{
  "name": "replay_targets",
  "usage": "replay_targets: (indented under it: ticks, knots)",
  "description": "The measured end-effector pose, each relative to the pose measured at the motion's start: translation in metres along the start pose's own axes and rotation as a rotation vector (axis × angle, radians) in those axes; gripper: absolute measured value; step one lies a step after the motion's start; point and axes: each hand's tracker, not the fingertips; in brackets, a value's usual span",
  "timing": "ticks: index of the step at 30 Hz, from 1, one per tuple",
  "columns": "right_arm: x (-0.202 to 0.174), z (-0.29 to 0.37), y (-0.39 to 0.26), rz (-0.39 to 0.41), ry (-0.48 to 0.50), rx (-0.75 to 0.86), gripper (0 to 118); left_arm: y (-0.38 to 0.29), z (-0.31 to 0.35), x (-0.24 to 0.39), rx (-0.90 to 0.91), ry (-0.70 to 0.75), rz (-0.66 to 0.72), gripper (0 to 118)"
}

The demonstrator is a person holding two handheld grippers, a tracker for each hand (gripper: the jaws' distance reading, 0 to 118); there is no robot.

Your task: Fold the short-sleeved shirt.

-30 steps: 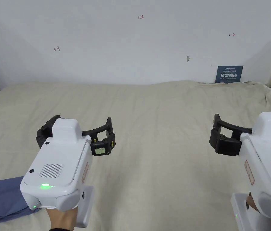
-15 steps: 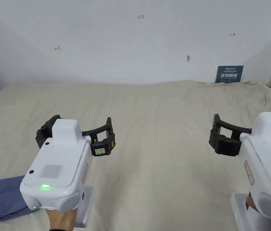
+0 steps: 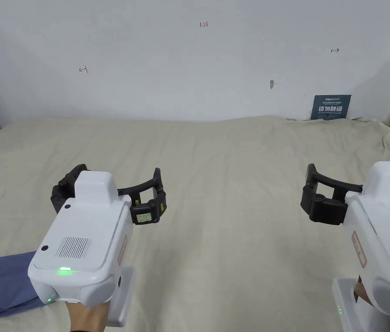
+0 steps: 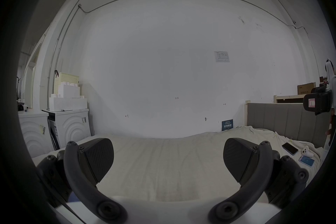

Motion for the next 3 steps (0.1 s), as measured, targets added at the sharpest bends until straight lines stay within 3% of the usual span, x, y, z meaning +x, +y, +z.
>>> replay_targets:
  ticks: [3]
  knots:
    - [0.0009,-0.0004,-0.0011,0.005,0.0,0.0,118,0.0012,0.0006,0.0002,0.001,-0.003,-0.002,118]
